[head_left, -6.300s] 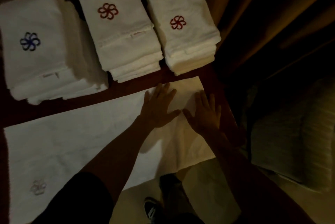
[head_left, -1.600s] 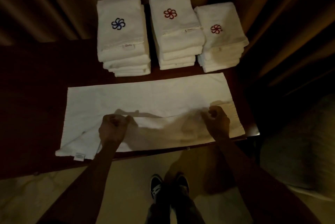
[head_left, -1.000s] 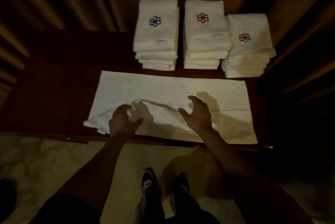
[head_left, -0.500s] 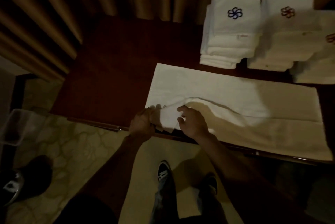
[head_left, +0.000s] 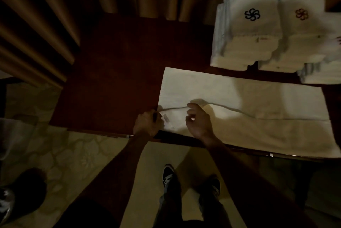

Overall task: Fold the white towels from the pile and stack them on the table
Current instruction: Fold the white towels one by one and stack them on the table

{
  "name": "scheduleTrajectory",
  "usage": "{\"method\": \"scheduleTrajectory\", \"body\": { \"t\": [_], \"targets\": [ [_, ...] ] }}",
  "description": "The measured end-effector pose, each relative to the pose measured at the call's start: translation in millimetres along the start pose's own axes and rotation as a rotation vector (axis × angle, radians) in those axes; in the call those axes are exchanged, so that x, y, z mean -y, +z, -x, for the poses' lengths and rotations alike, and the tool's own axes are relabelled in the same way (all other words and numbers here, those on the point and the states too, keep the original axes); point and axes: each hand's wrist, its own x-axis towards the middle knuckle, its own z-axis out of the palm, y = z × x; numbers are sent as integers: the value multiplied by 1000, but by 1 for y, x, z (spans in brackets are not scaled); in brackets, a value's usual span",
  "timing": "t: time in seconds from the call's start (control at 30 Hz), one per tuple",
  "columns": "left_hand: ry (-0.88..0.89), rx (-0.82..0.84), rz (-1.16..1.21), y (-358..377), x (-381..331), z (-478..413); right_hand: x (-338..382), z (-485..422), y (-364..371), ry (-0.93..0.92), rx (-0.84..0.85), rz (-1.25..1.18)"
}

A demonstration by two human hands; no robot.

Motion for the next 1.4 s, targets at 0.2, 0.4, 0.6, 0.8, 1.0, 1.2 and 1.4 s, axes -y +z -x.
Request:
{"method": "scheduleTrajectory", "body": {
  "t": [0.2, 0.4, 0.6, 0.8, 1.0, 1.2, 1.4],
  "targets": [
    [-96, 93, -40, 1, -2, -17, -4, -1, 2, -21, 28, 189],
    [118, 138, -93, -8, -2, -20, -10, -5, 8, -101, -3, 242],
    [-37, 92, -60, -1, -3, -35, -15, -13, 12, -190, -58, 240],
    [-115, 78, -95, 0, -6, -32, -11, -17, 12, -196, -171, 334],
    [-120, 73, -9, -1, 1, -26, -18, -10, 9, -117, -170, 515],
    [-59, 35, 14, -2, 0, -14, -33, 1, 6, 115, 81, 566],
    [8, 81, -101, 3, 6, -5, -45, 4, 6, 126, 139, 525]
  ]
}}
